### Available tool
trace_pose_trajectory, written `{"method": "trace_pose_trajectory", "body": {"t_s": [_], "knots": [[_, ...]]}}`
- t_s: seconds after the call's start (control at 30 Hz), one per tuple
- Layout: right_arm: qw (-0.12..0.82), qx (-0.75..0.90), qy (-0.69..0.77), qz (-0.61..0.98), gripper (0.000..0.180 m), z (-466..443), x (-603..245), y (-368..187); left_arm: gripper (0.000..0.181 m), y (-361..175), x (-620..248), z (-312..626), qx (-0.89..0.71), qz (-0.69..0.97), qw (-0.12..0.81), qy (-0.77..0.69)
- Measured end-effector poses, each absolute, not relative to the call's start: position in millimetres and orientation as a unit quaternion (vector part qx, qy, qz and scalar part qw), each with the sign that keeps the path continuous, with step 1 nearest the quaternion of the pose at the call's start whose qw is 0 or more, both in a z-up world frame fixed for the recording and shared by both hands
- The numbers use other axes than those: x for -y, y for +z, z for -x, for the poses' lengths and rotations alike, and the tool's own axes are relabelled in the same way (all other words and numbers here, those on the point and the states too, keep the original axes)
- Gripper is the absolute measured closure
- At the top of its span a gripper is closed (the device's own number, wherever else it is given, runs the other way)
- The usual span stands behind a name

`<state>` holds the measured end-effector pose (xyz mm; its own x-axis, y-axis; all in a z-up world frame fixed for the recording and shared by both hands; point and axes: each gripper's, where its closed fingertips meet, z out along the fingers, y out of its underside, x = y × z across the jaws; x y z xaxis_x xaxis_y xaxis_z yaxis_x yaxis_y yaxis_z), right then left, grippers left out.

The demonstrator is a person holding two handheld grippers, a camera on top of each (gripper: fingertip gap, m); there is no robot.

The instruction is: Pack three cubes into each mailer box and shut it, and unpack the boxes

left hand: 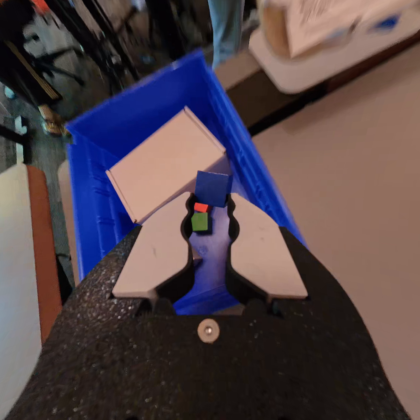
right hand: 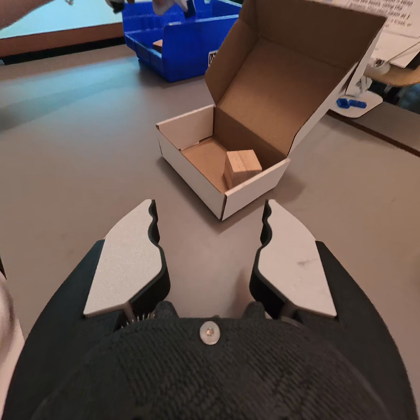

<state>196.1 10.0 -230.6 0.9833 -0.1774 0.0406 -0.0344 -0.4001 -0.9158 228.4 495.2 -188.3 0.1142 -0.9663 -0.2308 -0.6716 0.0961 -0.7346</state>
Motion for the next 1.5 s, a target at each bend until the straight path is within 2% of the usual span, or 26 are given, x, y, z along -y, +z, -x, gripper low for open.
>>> {"method": "trace_pose_trajectory", "body": {"t_s": [0.17,0.3,0.4,0.6,0.73,0.87,0.97,1.13,1.33,1.4,1.5], "knots": [[0.589,-0.073,-0.026,0.805,0.095,-187,-35,-203,0.154,-95,-428,-194,-0.600,0.548,0.467,-0.348],[0.629,-0.095,0.104,0.765,0.092,-168,-66,-172,0.154,-64,-327,-161,-0.600,0.432,0.450,-0.501],[0.664,-0.107,0.221,0.706,0.088,-150,-90,-142,0.154,-66,-258,-139,-0.603,0.354,0.424,-0.575],[0.629,-0.140,0.406,0.648,0.089,-115,-118,-129,0.154,-91,-164,-106,-0.617,0.220,0.382,-0.652],[0.607,-0.145,0.501,0.600,0.100,-95,-120,-123,0.154,-100,-135,-93,-0.626,0.167,0.346,-0.679],[0.597,-0.137,0.547,0.571,0.102,-84,-121,-115,0.154,-107,-123,-91,-0.658,0.141,0.340,-0.658],[0.597,-0.130,0.575,0.544,0.116,-81,-120,-104,0.154,-109,-120,-90,-0.657,0.135,0.333,-0.662],[0.598,-0.123,0.559,0.561,0.148,-82,-130,-108,0.154,-121,-119,-97,-0.678,0.146,0.344,-0.633],[0.607,-0.117,0.498,0.609,0.150,-96,-137,-119,0.148,-128,-133,-108,-0.674,0.207,0.354,-0.614],[0.609,-0.120,0.387,0.682,0.150,-119,-143,-135,0.144,-124,-146,-113,-0.655,0.238,0.377,-0.610],[0.568,-0.106,0.140,0.804,0.150,-173,-141,-164,0.139,-130,-175,-124,-0.647,0.310,0.406,-0.566]]}}
